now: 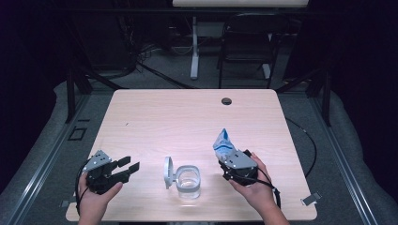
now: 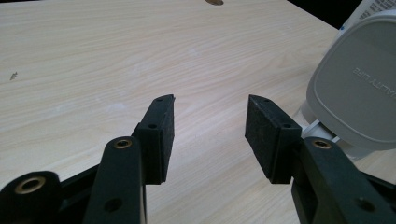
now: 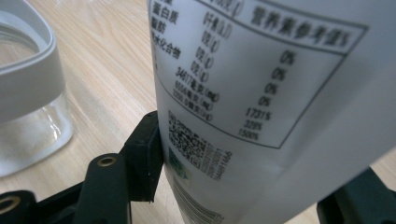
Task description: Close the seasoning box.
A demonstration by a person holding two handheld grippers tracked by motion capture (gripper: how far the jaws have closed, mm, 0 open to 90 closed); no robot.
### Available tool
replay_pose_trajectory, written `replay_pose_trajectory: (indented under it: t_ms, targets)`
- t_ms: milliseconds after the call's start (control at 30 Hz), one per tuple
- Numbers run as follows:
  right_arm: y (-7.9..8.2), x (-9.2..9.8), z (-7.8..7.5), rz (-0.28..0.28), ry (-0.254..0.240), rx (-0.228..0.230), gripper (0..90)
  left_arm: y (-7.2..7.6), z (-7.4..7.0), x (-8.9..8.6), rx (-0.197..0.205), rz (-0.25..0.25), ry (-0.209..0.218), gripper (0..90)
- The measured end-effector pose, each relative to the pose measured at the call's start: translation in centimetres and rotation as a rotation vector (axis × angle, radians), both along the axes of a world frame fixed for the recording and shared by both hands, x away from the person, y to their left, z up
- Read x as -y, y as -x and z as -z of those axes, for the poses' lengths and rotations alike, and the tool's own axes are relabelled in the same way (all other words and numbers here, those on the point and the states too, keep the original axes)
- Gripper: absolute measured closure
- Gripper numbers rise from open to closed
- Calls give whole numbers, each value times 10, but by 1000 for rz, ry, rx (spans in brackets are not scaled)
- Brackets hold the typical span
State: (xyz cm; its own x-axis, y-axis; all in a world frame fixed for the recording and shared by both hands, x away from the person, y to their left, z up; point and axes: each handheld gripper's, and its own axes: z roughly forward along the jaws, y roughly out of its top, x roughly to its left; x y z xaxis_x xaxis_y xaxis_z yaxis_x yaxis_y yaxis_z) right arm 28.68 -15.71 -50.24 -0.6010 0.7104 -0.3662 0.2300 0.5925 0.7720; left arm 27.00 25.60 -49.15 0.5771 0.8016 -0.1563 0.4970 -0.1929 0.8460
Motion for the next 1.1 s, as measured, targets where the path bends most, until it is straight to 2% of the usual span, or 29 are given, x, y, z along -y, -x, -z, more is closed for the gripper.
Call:
replay_pose_trajectory:
  t_ms: [400,500,533,1100]
  targets:
    - [-10,-23,5,-32,33,7,402,7,0,-5,7,-13,-1,525]
    - [-11,-26,8,-39,41,16,403,9,1,-8,2,-20,-2,524]
    - [-11,-27,9,-40,58,30,402,10,2,-9,0,-26,-7,524]
    - [-7,-27,10,-63,114,62,402,22,5,-22,-10,-65,-12,524]
